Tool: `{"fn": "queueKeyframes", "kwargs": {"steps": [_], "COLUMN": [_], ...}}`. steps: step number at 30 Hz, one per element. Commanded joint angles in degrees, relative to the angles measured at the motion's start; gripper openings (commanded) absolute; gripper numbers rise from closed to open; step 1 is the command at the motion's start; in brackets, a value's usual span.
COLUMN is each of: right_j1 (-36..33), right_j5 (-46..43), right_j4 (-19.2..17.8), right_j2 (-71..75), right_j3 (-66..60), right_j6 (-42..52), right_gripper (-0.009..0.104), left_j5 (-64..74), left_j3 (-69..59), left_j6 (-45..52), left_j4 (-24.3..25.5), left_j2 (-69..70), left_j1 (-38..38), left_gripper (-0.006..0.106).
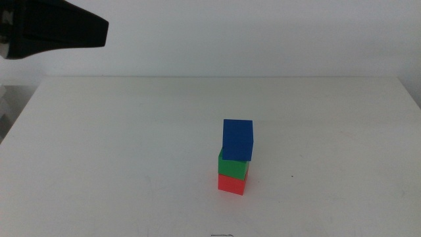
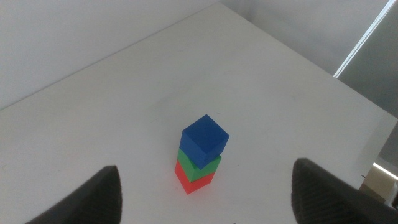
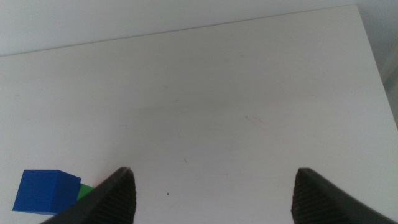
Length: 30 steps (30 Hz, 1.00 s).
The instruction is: Stack red cubes first, then green, then blue cubes in a specific spot.
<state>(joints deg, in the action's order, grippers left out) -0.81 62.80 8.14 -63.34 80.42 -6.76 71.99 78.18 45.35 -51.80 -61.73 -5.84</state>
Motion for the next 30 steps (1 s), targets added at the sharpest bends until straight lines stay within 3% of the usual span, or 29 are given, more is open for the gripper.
{"fn": "queueKeyframes", "kwargs": {"steps": [1, 4, 12, 15, 19, 30], "right_j1": [0.48, 0.48, 0.48, 0.48, 0.48, 0.48], "right_j5": [-3.80, -3.80, -3.80, -3.80, -3.80, -3.80], "right_j4": [-0.15, -0.15, -0.09, -0.15, -0.09, 0.05], "right_j2": [0.88, 0.88, 0.88, 0.88, 0.88, 0.88], "right_j3": [1.36, 1.36, 1.36, 1.36, 1.36, 1.36], "right_j6": [0.68, 0.68, 0.68, 0.68, 0.68, 0.68], "right_gripper": [0.064, 0.064, 0.063, 0.063, 0.063, 0.063], "left_j5": [-2.34, -11.09, -43.34, -48.68, -49.35, -49.24], "left_j3": [1.26, 1.11, -4.02, -5.82, -6.05, -6.05], "left_j6": [-0.79, -5.87, -36.09, -43.49, -49.51, -49.69], "left_j4": [-2.62, 4.24, 49.36, 58.39, 63.76, 61.06], "left_j2": [1.24, 2.44, 4.08, 4.22, 4.16, 4.16], "left_j1": [0.32, 2.19, 12.19, 11.98, 10.03, 5.84], "left_gripper": [0.093, 0.093, 0.093, 0.093, 0.093, 0.093]}}
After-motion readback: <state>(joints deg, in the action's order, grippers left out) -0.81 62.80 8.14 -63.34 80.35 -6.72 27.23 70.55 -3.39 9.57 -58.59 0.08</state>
